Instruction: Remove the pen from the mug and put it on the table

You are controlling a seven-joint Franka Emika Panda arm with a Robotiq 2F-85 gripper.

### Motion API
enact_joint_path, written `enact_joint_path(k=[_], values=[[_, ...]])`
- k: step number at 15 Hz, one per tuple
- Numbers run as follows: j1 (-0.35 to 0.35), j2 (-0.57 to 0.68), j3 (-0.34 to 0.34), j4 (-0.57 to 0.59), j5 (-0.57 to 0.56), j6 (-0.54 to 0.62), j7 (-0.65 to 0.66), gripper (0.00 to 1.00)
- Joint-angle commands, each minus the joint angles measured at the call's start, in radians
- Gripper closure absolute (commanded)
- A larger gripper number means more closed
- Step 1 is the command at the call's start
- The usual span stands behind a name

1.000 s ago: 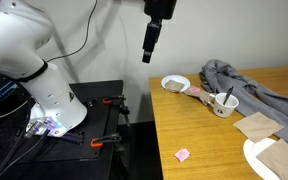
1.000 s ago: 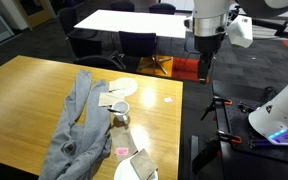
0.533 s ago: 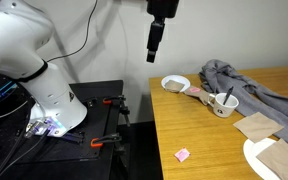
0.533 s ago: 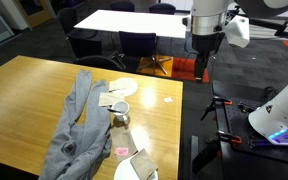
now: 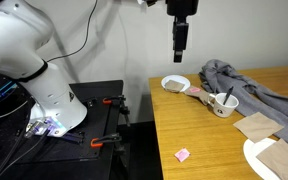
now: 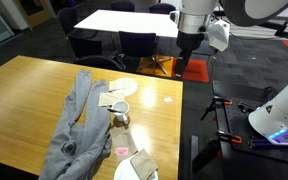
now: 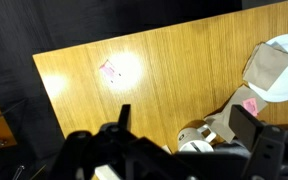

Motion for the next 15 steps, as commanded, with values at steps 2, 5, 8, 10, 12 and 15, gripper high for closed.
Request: enact_joint_path(k=[2, 5, 8, 10, 12, 15], values=[[0.003, 0.089, 0.002, 0.046, -0.045, 0.128, 0.004, 0.0], [0.005, 0.139, -0.002, 0.067, -0.054, 0.207, -0.002, 0.0], [0.009, 0.188, -0.006, 0.095, -0.054, 0.265, -0.011, 0.0], [0.011, 0.219, -0.009, 0.113, -0.053, 0.297, -0.018, 0.0], [0.016, 0.253, -0.012, 0.137, -0.041, 0.314, -0.051, 0.0], [0.021, 0.305, -0.016, 0.169, -0.043, 0.337, -0.13, 0.0]])
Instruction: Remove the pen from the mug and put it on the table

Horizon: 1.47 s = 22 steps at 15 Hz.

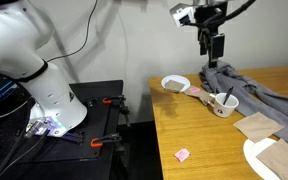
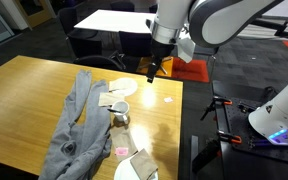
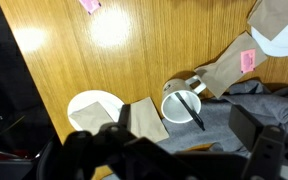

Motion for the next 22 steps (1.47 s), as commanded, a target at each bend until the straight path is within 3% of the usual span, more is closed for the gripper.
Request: enact_joint_path(k=[1, 9, 12, 22], values=[[0.015, 0.073, -0.015, 0.059, 0.005, 0.029, -0.111, 0.0], [0.001, 0.207, 0.01, 0.139, 0.064, 0.14, -0.465, 0.0], [-0.01, 0.248, 0.03, 0.181, 0.11, 0.124, -0.581, 0.0], [-0.002, 0.259, 0.026, 0.178, 0.089, 0.126, -0.556, 0.0]])
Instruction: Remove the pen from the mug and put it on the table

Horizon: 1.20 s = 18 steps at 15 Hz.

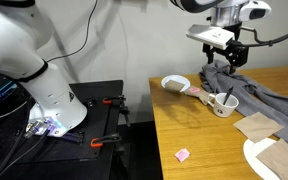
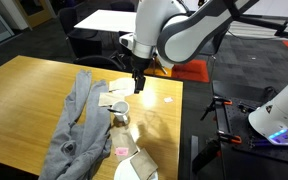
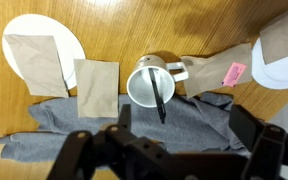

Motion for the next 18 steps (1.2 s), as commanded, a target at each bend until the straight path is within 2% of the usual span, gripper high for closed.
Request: enact_joint_path(k=[1, 5, 11, 18], values=[[-0.016, 0.022, 0.022, 0.016, 0.021, 0.019, -0.045, 0.0], [-0.019, 0.082, 0.037, 0.046, -0.005, 0.087, -0.118, 0.0], [-0.075, 0.2, 0.112, 0.098, -0.011, 0.194, -0.267, 0.0], [-0.093, 0.331, 0.118, 0.19, -0.065, 0.214, -0.269, 0.0]])
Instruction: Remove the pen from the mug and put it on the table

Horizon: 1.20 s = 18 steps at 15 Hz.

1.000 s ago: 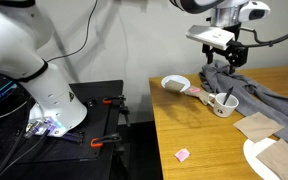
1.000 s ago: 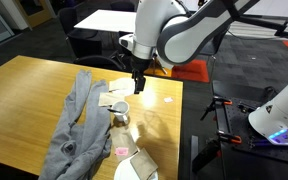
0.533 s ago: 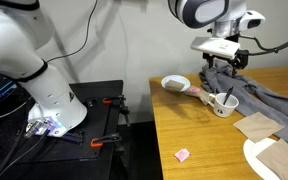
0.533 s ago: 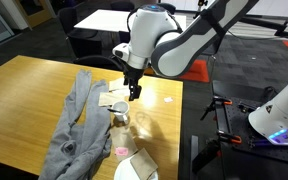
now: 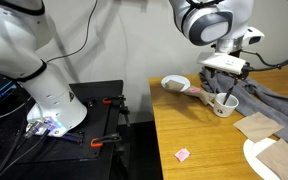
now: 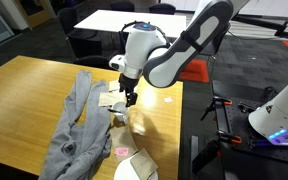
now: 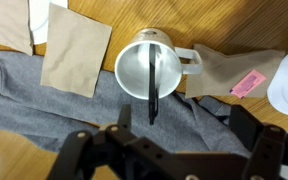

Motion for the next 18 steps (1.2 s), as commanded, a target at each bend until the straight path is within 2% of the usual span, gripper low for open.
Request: enact_joint_path(k=[1, 12, 13, 14, 18], values=[[-0.015, 0.073, 0.016, 0.073, -0.036, 0.015, -0.001, 0.0], [0.002, 0.226, 0.023, 0.23, -0.059, 0.028, 0.035, 0.0], [0.002, 0.238, 0.026, 0.242, -0.059, 0.029, 0.035, 0.02], [0.002, 0.249, 0.027, 0.254, -0.06, 0.027, 0.035, 0.11], [0.01, 0.288, 0.018, 0.295, -0.065, 0.023, 0.05, 0.27]])
